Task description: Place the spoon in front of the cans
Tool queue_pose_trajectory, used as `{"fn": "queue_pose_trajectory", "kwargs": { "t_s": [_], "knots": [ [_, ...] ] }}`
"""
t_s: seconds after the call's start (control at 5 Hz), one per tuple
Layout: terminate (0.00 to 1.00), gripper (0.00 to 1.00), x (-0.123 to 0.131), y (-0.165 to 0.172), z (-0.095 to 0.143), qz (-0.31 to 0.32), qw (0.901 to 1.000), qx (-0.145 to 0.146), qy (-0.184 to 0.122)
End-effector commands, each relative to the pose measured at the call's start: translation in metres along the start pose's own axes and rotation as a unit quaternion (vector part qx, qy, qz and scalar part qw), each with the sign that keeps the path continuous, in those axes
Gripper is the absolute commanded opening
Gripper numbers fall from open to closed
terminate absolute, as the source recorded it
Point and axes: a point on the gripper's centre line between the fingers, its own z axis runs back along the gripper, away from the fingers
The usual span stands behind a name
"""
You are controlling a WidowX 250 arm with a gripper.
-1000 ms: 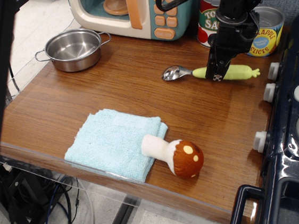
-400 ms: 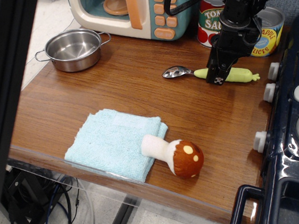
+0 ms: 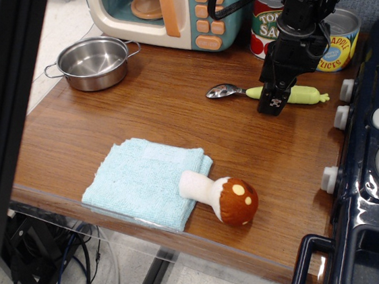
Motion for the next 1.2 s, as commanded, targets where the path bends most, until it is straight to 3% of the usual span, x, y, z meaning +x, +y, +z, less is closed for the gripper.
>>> {"fn": "queue_pose_trajectory", "kwargs": {
  "t_s": [0.0,0.2,0.8,1.0],
  "knots": [
    [0.0,1.0,-0.011,0.014,0.059,0.018,0.9979,0.059,-0.023],
    [0.0,1.0,-0.02,0.009,0.083,0.022,0.9952,0.09,-0.032],
    [0.0,1.0,-0.02,0.009,0.083,0.022,0.9952,0.09,-0.032],
    [1.0,1.0,-0.02,0.009,0.083,0.022,0.9952,0.09,-0.032]
  ]
}}
